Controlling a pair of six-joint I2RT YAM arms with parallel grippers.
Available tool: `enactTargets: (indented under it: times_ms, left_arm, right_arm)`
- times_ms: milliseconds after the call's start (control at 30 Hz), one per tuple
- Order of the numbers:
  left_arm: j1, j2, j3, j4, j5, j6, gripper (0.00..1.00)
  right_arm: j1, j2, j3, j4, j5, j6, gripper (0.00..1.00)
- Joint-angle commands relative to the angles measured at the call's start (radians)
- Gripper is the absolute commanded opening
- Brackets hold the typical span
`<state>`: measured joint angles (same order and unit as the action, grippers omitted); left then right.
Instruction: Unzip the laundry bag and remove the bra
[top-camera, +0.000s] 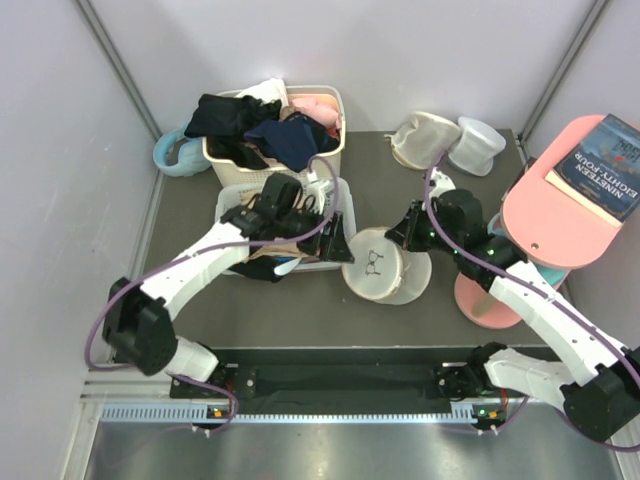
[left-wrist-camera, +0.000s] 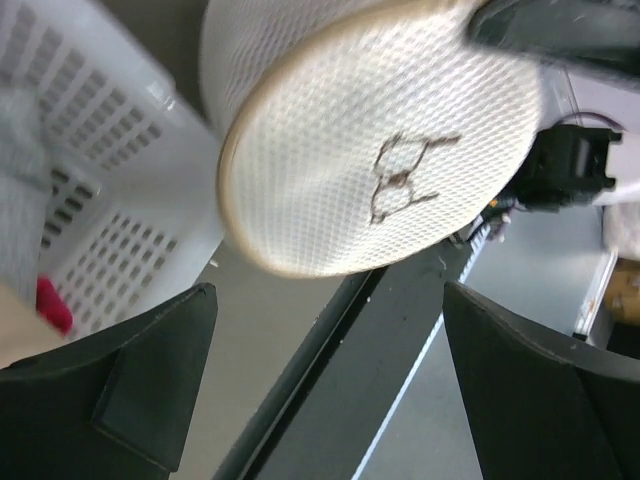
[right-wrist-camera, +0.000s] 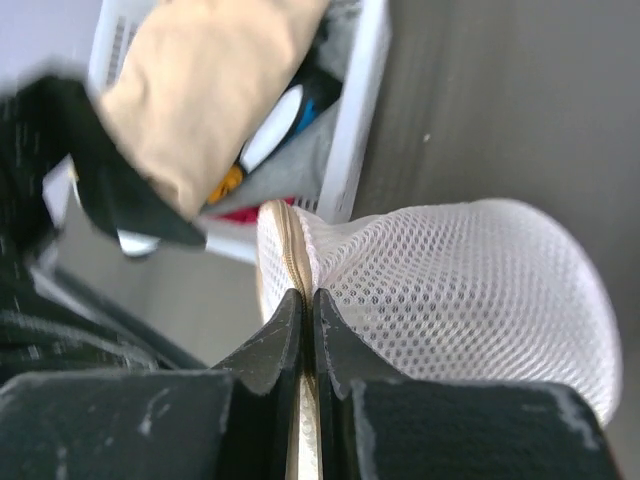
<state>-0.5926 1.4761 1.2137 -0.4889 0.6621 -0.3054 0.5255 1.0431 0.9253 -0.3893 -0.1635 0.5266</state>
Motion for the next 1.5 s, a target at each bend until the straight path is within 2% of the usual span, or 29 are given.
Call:
enactTargets:
  times_ms: [0, 100, 267, 500, 633, 767, 900, 967, 1100, 1133, 1200, 1233, 1300, 1467]
  left_arm:
    - [-0.009, -0.141, -0.14, 0.164, -0.221, -0.268, 0.99]
    - [-0.016, -0.186, -0.224, 0.199, -0.264, -0.403, 0.99]
    - [-0.023, -0.224, -0.388, 0.426, -0.259, -0.61, 0.99]
    - [-0.045, -0.165, -0.451, 0.573, -0.269, -0.843, 0.99]
    - [-0.068, -0.128, -0.494, 0.682, -0.254, -0.925, 0.99]
    - [-0.098, -0.089, -0.493, 0.662, -0.243, -0.956, 0.87]
    - [-0.107, -0.091, -0.461, 0.563, -0.288, -0.939, 0.86]
    - [-0.108, -0.083, -0.464, 0.567, -0.282, -0.945, 0.86]
    - [-0.122, -0.056, -0.482, 0.676, -0.253, -0.985, 0.72]
    - [-0.125, -0.042, -0.482, 0.708, -0.246, -0.991, 0.6]
    - [-0.133, -0.031, -0.473, 0.737, -0.24, -1.005, 0.41]
    - [-0.133, -0.028, -0.471, 0.742, -0.239, -1.008, 0.2]
    - [-0.131, -0.034, -0.454, 0.727, -0.245, -1.003, 0.01]
    - [-0.081, -0.089, -0.407, 0.598, -0.251, -0.956, 0.0]
  right_arm:
    - [0.01, -0.023, -0.011, 0.044, 0.209, 0.223, 0.0]
    - [0.021, -0.014, -0.039, 0.064, 0.243, 0.302, 0.0]
    - [0.034, -0.02, -0.056, 0.086, 0.282, 0.406, 0.0]
    - [0.048, -0.045, -0.074, 0.102, 0.318, 0.546, 0.0]
    - [0.059, -0.04, -0.071, 0.121, 0.318, 0.596, 0.0]
    - [0.07, -0.054, -0.069, 0.124, 0.335, 0.621, 0.0]
    - [0.07, -0.066, -0.06, 0.109, 0.357, 0.625, 0.0]
    - [0.07, -0.071, -0.06, 0.11, 0.355, 0.633, 0.0]
    - [0.07, -0.068, -0.06, 0.104, 0.345, 0.642, 0.0]
    - [0.07, -0.069, -0.06, 0.102, 0.341, 0.642, 0.0]
    - [0.07, -0.074, -0.065, 0.096, 0.335, 0.638, 0.0]
    - [0.07, -0.078, -0.066, 0.093, 0.334, 0.618, 0.0]
    - [0.07, -0.077, -0.062, 0.063, 0.325, 0.593, 0.0]
    - [0.071, -0.042, -0.068, -0.017, 0.242, 0.377, 0.02]
